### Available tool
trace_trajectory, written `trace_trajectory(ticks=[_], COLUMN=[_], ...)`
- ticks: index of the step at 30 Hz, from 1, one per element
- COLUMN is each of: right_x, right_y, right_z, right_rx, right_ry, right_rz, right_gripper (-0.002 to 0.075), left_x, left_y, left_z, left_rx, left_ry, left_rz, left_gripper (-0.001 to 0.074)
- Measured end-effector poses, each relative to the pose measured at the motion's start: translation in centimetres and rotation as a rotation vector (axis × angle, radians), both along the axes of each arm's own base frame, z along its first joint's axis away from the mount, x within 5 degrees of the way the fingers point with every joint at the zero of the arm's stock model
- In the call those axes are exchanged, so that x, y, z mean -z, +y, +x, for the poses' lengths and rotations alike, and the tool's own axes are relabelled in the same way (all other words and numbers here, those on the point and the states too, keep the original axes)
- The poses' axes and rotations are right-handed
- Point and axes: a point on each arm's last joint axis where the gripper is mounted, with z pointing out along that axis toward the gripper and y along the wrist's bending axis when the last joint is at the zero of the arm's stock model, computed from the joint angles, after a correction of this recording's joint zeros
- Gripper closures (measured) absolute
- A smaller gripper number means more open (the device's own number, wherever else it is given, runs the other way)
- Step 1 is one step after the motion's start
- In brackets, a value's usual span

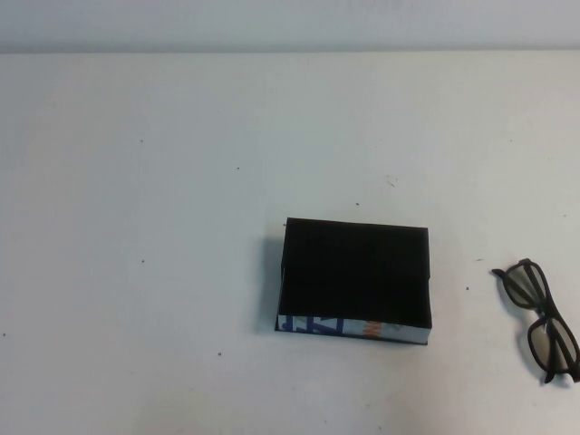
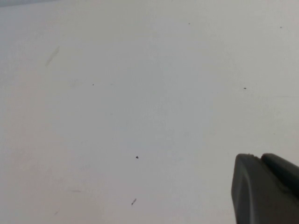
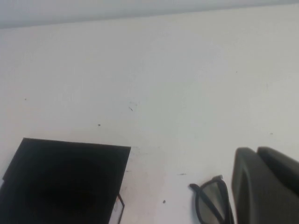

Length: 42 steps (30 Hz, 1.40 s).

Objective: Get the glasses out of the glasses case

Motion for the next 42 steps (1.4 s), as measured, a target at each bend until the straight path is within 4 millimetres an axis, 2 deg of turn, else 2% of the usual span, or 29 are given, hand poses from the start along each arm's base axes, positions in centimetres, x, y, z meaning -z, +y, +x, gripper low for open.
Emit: trace_trajectory(ticks=[5,10,13,17,20,24,30,33,42], right_x=[1.3,1.8,2.2,2.4,2.7,4.6,9.5,11.1,12.1], right_y=[0.0,0.0,-0.1,-0.3,-0.8,-1.4,-1.7,-1.9,-2.2], right_z=[-0.1,-0.3,-1.1,-2.9,-4.7,-6.5,-7.6,-8.0,-8.3], right_rx=[-0.003,-0.008,-0.008,0.000,0.024,0.063,0.082,0.105,0.158], right_ry=[0.047,0.077,0.071,-0.021,-0.182,-0.336,-0.319,-0.320,-0.317], right_rz=[-0.008,-0.012,-0.003,0.021,0.043,0.064,0.048,0.043,0.030], right_gripper=[0.0742,0.0742,0.0742,0.0742,0.0741,0.0742,0.0742,0.0742,0.0742], left_x=[0.0,0.0,0.0,0.0,0.0,0.0,0.0,0.0,0.0], left_y=[0.0,0.0,0.0,0.0,0.0,0.0,0.0,0.0,0.0], left_z=[0.0,0.0,0.0,0.0,0.0,0.0,0.0,0.0,0.0], left_rx=[0.000,0.000,0.000,0.000,0.000,0.000,0.000,0.000,0.000], left_ry=[0.000,0.000,0.000,0.000,0.000,0.000,0.000,0.000,0.000], left_rz=[0.000,0.000,0.000,0.000,0.000,0.000,0.000,0.000,0.000], left_gripper=[0.0739,0.0739,0.0739,0.0739,0.0739,0.0739,0.0739,0.0739,0.0739])
